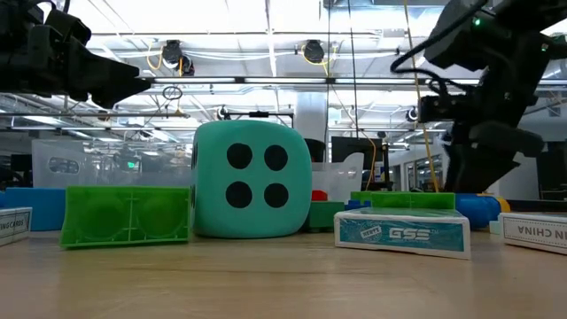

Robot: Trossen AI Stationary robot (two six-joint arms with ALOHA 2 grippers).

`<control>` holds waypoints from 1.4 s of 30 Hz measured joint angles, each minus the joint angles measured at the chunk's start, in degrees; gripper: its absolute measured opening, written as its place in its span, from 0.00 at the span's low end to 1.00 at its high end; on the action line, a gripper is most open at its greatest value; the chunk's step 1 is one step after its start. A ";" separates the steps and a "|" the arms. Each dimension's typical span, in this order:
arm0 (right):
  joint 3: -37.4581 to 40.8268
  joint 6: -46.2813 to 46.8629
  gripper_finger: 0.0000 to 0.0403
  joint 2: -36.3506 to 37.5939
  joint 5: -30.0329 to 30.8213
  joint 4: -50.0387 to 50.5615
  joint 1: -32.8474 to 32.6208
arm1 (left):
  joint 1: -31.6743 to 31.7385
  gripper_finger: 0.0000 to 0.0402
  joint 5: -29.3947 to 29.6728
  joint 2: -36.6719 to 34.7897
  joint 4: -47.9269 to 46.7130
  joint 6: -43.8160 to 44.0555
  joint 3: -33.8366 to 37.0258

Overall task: Pick & Place Toys
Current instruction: Put the yellow game piece into the right transparent bin

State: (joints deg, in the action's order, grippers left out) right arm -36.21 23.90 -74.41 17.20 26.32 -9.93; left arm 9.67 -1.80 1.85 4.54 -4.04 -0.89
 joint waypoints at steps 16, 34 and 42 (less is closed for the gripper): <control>-1.21 13.11 0.57 0.07 -0.97 5.83 0.24 | -0.01 0.68 0.00 0.02 0.00 0.01 0.00; 4.83 8.83 0.28 0.45 -3.16 -4.25 3.58 | -0.01 0.68 0.00 0.01 0.00 0.01 0.00; 2.79 0.82 0.28 6.73 -2.17 -7.43 10.42 | 0.00 0.68 -0.02 0.02 0.00 0.01 0.02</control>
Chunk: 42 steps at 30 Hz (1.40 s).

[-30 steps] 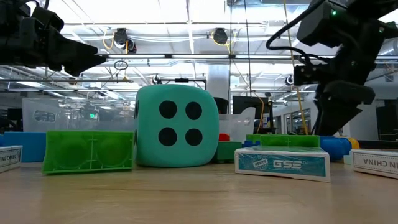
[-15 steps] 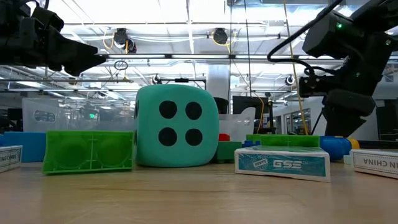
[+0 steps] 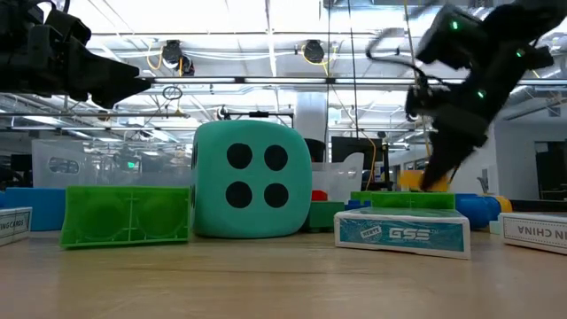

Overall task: Pick & Place Toys
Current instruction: Put the yellow game piece into the right transparent bin

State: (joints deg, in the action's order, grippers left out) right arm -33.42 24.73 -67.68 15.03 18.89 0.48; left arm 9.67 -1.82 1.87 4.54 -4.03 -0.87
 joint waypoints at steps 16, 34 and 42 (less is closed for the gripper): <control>-4.76 -15.50 0.28 -0.14 -14.19 -39.49 3.78 | 0.00 0.68 -0.01 0.00 0.02 0.00 -0.01; -32.53 -32.79 0.30 -31.27 -19.25 -6.65 5.56 | 0.00 0.68 -0.01 0.00 0.00 0.00 -0.02; -32.53 -34.90 0.37 -32.02 -13.26 -4.83 5.56 | 0.00 0.68 0.01 0.00 0.01 0.00 0.00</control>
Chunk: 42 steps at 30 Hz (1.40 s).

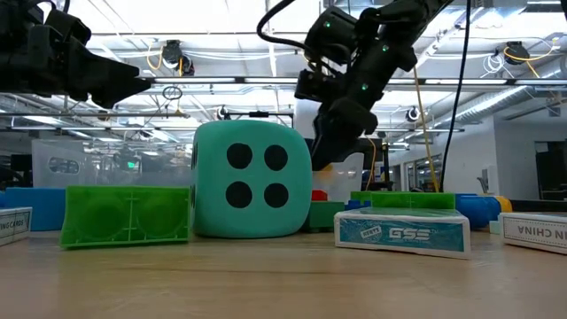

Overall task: Pick & Place Toys
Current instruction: Put the yellow game piece into the right transparent bin, then put the orange game piece into the right transparent bin

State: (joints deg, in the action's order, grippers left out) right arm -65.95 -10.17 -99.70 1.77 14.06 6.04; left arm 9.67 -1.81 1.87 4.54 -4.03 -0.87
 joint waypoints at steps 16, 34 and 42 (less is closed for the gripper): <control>0.02 7.48 0.67 17.09 -0.04 20.74 -5.20 | 0.00 0.68 -0.02 -0.01 -0.01 0.00 -0.02; 16.24 36.11 0.57 32.91 0.18 28.08 -35.35 | 0.00 0.68 -0.02 -0.01 -0.01 0.00 -0.02; 20.32 42.51 0.46 30.75 8.81 22.61 -45.60 | -0.01 0.68 -0.02 -0.02 0.00 -0.02 0.01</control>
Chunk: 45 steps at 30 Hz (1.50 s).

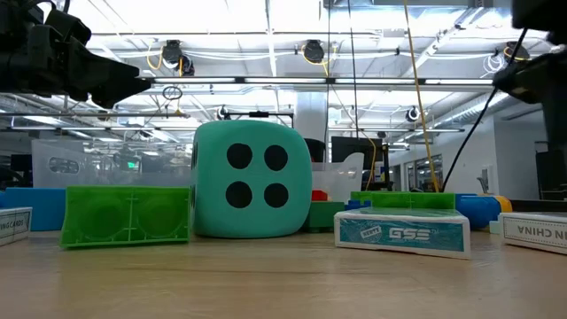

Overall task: Pick & Place Toys
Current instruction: Put the orange game piece into the right transparent bin

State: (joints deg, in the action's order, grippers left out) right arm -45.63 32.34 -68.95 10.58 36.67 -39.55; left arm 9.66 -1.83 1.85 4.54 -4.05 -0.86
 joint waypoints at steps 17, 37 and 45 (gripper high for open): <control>0.00 -0.96 0.28 -11.21 1.38 0.08 0.13 | 0.00 0.68 0.00 0.01 -0.01 0.02 -0.01; -0.72 -11.77 0.00 7.42 13.08 -2.57 7.32 | 0.01 0.68 0.00 0.02 -0.01 0.02 0.00; -0.73 -33.07 0.00 9.91 15.50 -20.68 17.54 | 0.01 0.68 0.00 0.01 -0.01 0.02 -0.02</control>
State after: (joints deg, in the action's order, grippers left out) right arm -46.36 -0.74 -59.04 26.08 15.98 -22.01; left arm 9.67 -1.83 1.86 4.54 -4.03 -0.88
